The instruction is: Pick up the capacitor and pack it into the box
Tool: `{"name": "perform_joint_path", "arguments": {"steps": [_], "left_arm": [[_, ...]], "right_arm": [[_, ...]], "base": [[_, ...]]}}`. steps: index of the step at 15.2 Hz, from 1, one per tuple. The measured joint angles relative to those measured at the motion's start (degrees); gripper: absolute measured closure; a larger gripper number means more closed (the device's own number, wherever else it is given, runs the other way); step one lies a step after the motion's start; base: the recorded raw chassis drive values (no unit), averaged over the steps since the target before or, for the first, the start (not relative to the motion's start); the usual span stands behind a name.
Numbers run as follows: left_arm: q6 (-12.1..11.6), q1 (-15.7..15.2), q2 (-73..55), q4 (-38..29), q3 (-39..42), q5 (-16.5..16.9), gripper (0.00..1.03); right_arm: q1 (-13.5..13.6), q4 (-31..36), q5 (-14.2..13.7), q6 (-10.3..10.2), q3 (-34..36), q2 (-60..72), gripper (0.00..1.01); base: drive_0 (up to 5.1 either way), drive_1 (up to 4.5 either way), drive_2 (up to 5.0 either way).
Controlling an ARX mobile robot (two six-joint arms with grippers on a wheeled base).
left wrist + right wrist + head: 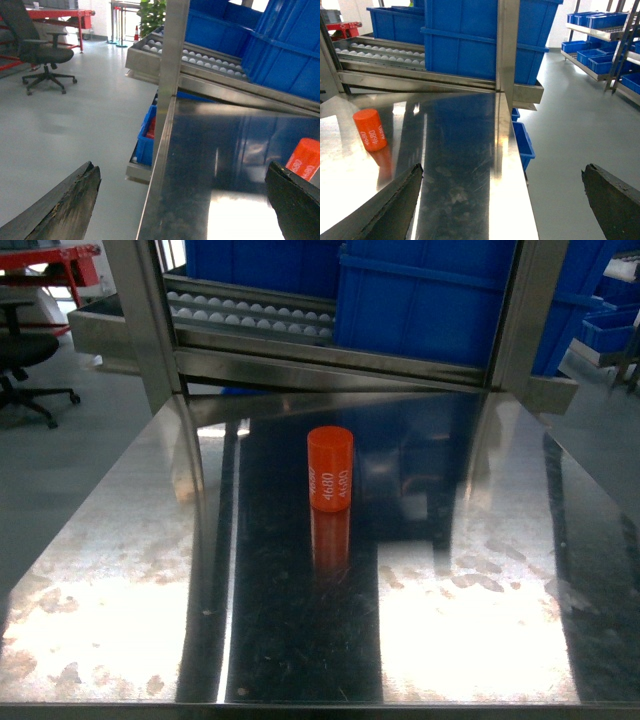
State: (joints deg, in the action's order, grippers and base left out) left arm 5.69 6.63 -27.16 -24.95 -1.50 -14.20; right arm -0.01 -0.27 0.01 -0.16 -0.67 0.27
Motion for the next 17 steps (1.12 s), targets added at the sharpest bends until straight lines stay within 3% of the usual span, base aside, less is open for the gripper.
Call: {"name": "perform_joint_path", "arguments": {"steps": [2,3,6,9,12,17], "left_arm": [[-0.07,5.16,-27.5,-23.28,-10.27,1.51,0.05],[-0.83,7.87,-41.33,-31.45,-18.69,1.75,0.05],[-2.84,15.63,-70.51,-31.17,-39.1,1.86,0.05],[-3.17,18.86,-83.45,-29.7,-51.49,2.36,0.05],[-4.7,19.54,-91.65,-28.96,-56.06,3.5,0.05],[-4.85,19.47,-100.43,-27.78,-62.75,3.96,0.05]], "right_arm": [[0.0,0.0,0.0,0.02,0.0,0.0,0.03],[0.0,0.0,0.0,0.0,0.0,0.0,0.03],[0.0,-0.02,0.0,0.0,0.0,0.0,0.03],[0.0,-0.02,0.0,0.02,0.0,0.0,0.03],[0.0,-0.02,0.0,0.0,0.0,0.0,0.03],[0.0,-0.02,0.0,0.02,0.0,0.0,0.03]], "base": [[0.0,0.0,0.0],[0.0,0.0,0.0],[0.0,0.0,0.0],[0.0,0.0,0.0],[0.0,0.0,0.0],[0.0,0.0,0.0]]}}
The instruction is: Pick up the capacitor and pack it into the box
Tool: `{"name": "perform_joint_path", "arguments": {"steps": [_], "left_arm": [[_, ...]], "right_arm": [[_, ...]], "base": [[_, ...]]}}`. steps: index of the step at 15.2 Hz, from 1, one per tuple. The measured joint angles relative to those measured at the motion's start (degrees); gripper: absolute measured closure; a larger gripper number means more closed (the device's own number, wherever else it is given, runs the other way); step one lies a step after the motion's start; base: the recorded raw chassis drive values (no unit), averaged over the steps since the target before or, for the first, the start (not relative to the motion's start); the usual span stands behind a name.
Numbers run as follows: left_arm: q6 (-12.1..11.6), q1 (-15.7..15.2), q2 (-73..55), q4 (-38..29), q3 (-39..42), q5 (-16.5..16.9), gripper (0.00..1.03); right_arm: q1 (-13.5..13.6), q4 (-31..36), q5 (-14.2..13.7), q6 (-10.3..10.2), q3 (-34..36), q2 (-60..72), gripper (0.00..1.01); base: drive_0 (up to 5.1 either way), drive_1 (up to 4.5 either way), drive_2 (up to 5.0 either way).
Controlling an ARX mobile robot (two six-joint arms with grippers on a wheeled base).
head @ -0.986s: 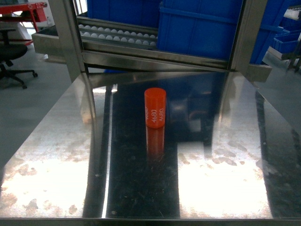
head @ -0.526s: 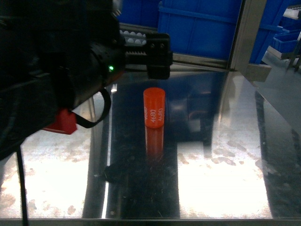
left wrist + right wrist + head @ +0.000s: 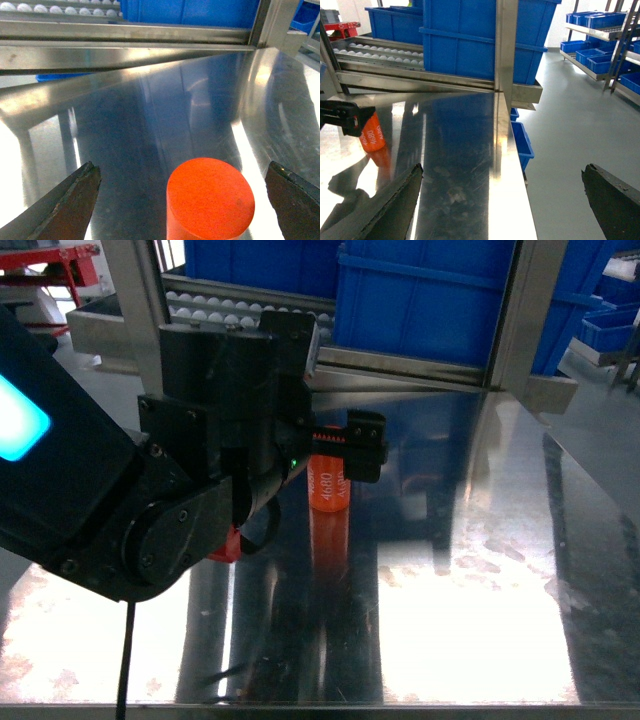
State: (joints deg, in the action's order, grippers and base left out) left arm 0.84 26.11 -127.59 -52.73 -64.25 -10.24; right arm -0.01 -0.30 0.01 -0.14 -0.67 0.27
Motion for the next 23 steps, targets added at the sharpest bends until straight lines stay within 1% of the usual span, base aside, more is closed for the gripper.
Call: {"name": "perform_joint_path", "arguments": {"steps": [1,4,6,7,9,11,12,13,14,16,17,18,19,21,23], "left_arm": [[0.0,0.0,-2.86,-0.07,-1.7,1.49,0.05],[0.42,-0.79,-9.94,1.62,-6.49,1.77,0.05],[0.68,-1.36,-11.85,-0.94,-8.52,2.86,0.05],[0.68,-1.55,-11.93,-1.4,-8.57,3.3,0.09],[0.94,-1.64,-11.96,-2.86,-8.52,3.43,0.31],[2.01,-1.73,-11.5,-3.21,-7.17,3.41,0.52],[2.51,-1.75,-10.69,-3.45,-5.77,3.15,0.58],[3.48,-1.77,-8.31,-3.26,-3.06,2.4,0.59],[3.69,-2.03,-4.85,-3.41,0.04,1.51,0.59],[3.56,-3.41,4.04,-6.43,6.78,-0.59,0.59],[3.1,-4.2,8.79,-8.28,10.62,-2.16,0.59],[1.86,-5.14,15.63,-10.32,16.94,-5.27,0.59],[0.48,-5.95,21.51,-12.57,23.12,-7.56,0.59],[0.2,-6.62,32.87,-11.32,32.98,-10.51,0.59],[-0.04,-6.82,46.14,-7.5,41.42,-13.92,0.59]], "right_arm": [[0.0,0.0,0.0,0.0,0.0,0.0,0.03],[0.0,0.0,0.0,-0.02,0.0,0.0,0.03],[0.0,0.0,0.0,-0.02,0.0,0.0,0.03],[0.0,0.0,0.0,0.0,0.0,0.0,0.03],[0.0,0.02,0.0,0.0,0.0,0.0,0.03],[0.0,0.0,0.0,-0.02,0.0,0.0,0.03],[0.0,0.0,0.0,0.0,0.0,0.0,0.03],[0.0,0.0,0.0,0.0,0.0,0.0,0.03],[0.0,0.0,0.0,-0.02,0.0,0.0,0.03],[0.0,0.0,-0.02,-0.02,0.0,0.0,0.03],[0.0,0.0,0.0,-0.02,0.0,0.0,0.03],[0.0,0.0,0.0,0.0,0.0,0.0,0.03],[0.0,0.0,0.0,-0.02,0.0,0.0,0.03],[0.0,0.02,0.0,-0.02,0.0,0.0,0.03],[0.0,0.02,0.0,-0.02,0.0,0.0,0.03]], "base": [[0.0,0.0,0.0],[0.0,0.0,0.0],[0.0,0.0,0.0],[0.0,0.0,0.0],[0.0,0.0,0.0],[0.0,0.0,0.0],[0.0,0.0,0.0],[0.0,0.0,0.0],[0.0,0.0,0.0],[0.0,0.0,0.0],[0.0,0.0,0.0],[0.0,0.0,0.0],[0.0,0.0,0.0],[0.0,0.0,0.0],[0.0,0.0,0.0]]}}
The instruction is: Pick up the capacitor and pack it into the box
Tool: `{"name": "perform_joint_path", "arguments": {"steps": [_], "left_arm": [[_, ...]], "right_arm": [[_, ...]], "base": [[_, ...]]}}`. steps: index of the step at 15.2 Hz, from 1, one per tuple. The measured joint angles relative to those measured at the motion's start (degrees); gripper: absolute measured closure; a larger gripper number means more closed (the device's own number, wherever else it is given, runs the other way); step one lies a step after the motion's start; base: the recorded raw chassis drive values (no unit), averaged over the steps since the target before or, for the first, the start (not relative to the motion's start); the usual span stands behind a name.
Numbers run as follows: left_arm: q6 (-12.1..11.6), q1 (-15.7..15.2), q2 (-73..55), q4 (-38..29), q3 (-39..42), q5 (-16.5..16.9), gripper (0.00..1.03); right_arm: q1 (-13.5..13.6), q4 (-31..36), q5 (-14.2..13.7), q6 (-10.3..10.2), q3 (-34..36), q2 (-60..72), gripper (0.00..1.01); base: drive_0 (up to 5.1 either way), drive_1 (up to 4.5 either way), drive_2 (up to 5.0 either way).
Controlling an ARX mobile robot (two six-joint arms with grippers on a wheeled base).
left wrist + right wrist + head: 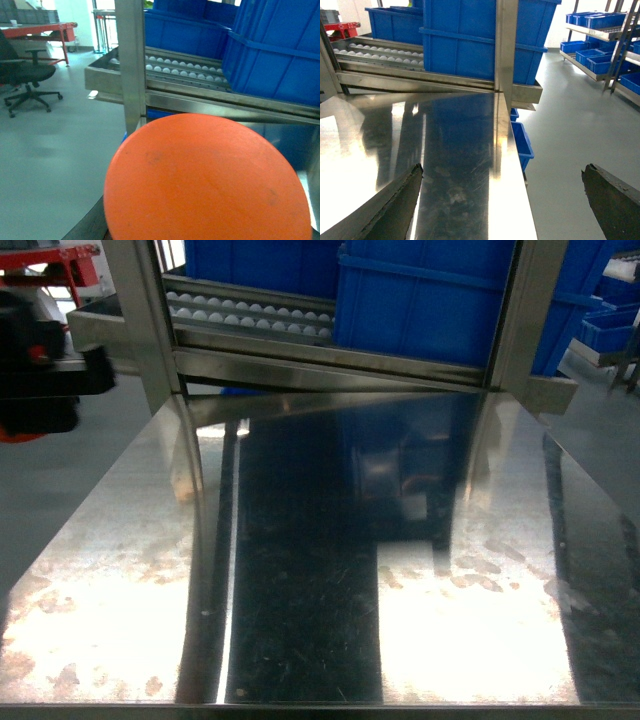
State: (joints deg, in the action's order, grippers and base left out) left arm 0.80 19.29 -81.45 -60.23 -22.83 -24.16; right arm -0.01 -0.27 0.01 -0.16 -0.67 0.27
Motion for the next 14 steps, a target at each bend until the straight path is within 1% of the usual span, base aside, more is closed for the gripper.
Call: {"name": "perform_joint_path", "arguments": {"steps": [1,2,3,8,9,10,11,14], "left_arm": [[0.04,-0.22,7.02,3.58,3.65,-1.51,0.59],[-0.46,-0.35,13.62,5.57,7.04,-2.97,0.59],[-0.85,-0.39,15.61,4.87,7.17,-3.23,0.59],[-1.22,-0.39,15.15,5.53,6.82,-2.95,0.59],[-1.14,-1.99,17.29,11.45,6.73,1.66,0.59],[-1.14,-4.11,20.83,14.99,8.57,7.13,0.59],[-1.07,-5.86,24.28,15.78,10.86,10.21,0.59],[-1.07,-9.9,31.69,18.97,15.26,14.49,0.59]], "right_arm": [[0.0,-0.02,0.0,0.0,0.0,0.0,0.03],[0.0,-0.04,-0.02,0.0,0.0,0.0,0.03],[0.0,-0.04,0.0,0.0,0.0,0.0,0.03],[0.0,0.0,0.0,0.02,0.0,0.0,0.03],[0.0,0.0,0.02,0.02,0.0,0.0,0.03],[0.0,-0.07,-0.02,0.02,0.0,0.0,0.03],[0.0,-0.02,0.0,0.02,0.0,0.0,0.03],[0.0,-0.02,0.0,0.0,0.0,0.0,0.03]], "base": [[0.0,0.0,0.0],[0.0,0.0,0.0],[0.0,0.0,0.0],[0.0,0.0,0.0],[0.0,0.0,0.0],[0.0,0.0,0.0],[0.0,0.0,0.0],[0.0,0.0,0.0]]}}
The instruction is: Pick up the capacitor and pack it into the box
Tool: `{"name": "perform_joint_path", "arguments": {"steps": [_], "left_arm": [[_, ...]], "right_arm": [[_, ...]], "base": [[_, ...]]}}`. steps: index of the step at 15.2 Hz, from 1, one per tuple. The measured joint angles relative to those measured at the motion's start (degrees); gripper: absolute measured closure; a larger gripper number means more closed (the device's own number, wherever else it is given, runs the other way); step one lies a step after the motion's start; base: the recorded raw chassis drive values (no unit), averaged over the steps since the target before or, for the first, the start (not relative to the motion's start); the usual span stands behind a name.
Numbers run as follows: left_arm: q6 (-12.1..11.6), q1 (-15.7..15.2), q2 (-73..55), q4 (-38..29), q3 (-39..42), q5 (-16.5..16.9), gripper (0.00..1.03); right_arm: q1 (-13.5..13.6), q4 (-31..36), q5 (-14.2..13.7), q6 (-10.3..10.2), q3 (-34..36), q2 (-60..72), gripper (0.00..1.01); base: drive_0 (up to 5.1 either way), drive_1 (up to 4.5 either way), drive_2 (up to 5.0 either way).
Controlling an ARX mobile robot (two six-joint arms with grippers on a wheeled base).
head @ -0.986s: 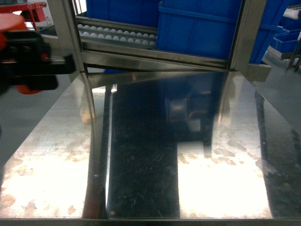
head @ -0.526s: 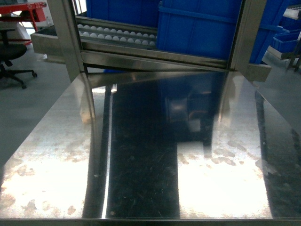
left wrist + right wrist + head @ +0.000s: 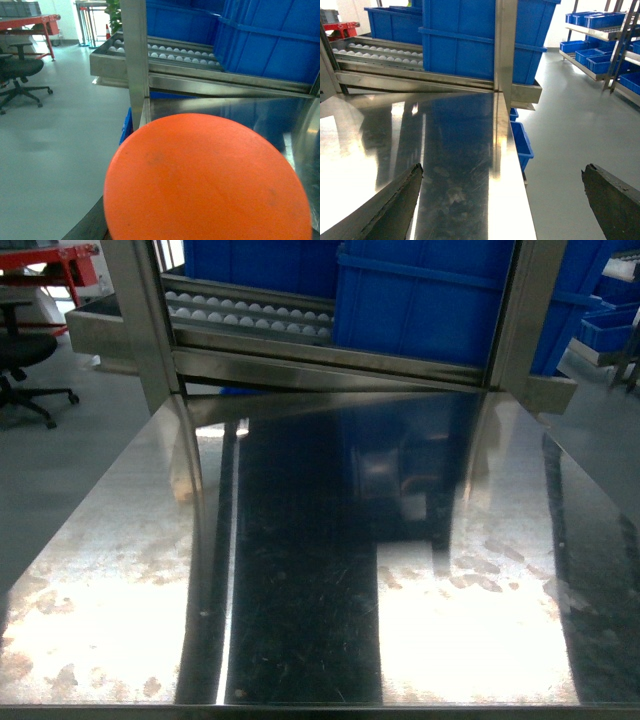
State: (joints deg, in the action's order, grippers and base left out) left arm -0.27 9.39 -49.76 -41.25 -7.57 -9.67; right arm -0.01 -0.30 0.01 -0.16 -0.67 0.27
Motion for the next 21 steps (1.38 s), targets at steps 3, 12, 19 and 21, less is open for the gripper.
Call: {"name": "perform_joint_path", "arguments": {"steps": [3,12,19,21], "left_arm": [[0.02,-2.69,7.06,4.07,2.75,2.84,0.59],[0.17,-9.33,21.46,13.49,6.8,9.68,0.59],[0.2,-9.35,33.51,25.27,6.82,9.66,0.59],[0.2,-9.35,36.24,27.67,6.8,9.68,0.59]], "right_arm": [[0.0,0.0,0.0,0.02,0.0,0.0,0.03],[0.0,-0.02,0.0,0.0,0.0,0.0,0.03],[0.0,0.0,0.0,0.02,0.0,0.0,0.03],[0.0,0.0,0.0,0.02,0.0,0.0,0.03]], "base": [[0.0,0.0,0.0],[0.0,0.0,0.0],[0.0,0.0,0.0],[0.0,0.0,0.0]]}}
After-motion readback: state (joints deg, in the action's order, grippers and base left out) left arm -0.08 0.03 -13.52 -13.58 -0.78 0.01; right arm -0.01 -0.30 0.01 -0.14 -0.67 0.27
